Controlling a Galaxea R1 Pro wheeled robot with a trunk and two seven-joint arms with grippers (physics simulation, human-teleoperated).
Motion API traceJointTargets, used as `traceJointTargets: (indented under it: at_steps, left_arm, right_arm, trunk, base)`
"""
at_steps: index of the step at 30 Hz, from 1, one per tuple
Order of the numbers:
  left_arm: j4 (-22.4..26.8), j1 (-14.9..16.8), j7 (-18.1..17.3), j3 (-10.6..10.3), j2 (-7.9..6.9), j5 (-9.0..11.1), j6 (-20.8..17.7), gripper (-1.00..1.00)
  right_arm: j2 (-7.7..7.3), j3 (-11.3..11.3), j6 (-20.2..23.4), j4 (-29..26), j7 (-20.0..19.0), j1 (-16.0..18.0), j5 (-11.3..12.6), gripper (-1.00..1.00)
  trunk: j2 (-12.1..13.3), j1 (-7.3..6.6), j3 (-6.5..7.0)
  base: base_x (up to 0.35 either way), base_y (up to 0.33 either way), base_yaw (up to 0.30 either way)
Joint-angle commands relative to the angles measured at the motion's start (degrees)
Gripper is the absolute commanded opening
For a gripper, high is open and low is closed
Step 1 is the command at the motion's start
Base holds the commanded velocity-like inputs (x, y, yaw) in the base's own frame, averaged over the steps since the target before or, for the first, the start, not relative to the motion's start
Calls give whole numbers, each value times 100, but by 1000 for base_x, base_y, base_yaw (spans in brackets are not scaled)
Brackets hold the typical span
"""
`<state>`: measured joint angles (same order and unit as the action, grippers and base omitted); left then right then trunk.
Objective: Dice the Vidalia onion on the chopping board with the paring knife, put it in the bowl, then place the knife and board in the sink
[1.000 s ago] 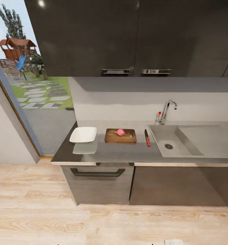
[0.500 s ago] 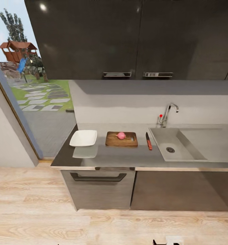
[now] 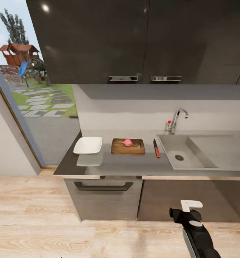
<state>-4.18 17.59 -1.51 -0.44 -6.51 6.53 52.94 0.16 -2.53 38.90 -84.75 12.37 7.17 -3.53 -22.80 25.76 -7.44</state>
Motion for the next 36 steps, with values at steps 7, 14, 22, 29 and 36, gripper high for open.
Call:
traceJointTargets:
  at_steps: [7, 14, 22, 29, 36]
  left_arm:
    - [-21, 11, -14, -9, -3, 32, 32, 100]
    - [-21, 8, -10, -9, -8, 32, 27, 100]
    - [-21, 11, -13, -9, -4, 32, 32, 100]
    - [-21, 12, -15, -9, -3, 32, 31, 100]
    - [-21, 10, -16, -9, 0, 32, 27, 100]
  right_arm:
    - [2, -2, 550, -592, 2, 20, -34, 100]
    - [-14, -2, 608, -826, -17, 21, -34, 100]
    - [-7, 6, 1087, -875, -5, 868, -42, 100]
    - [66, 36, 1715, -876, -1, 1922, -46, 100]
    - [278, 45, 1761, -853, 13, 2546, -57, 100]
  trunk:
    - [-12, 2, -12]
    - [-12, 2, -12]
    - [-12, 2, -12]
    - [-12, 2, -12]
    - [-12, 2, -12]
  base:
    - [-248, 28, 0]
    - [-316, 92, 0]
    - [-167, 26, 0]
    - [-9, 1, 0]
    - [0, 0, 0]
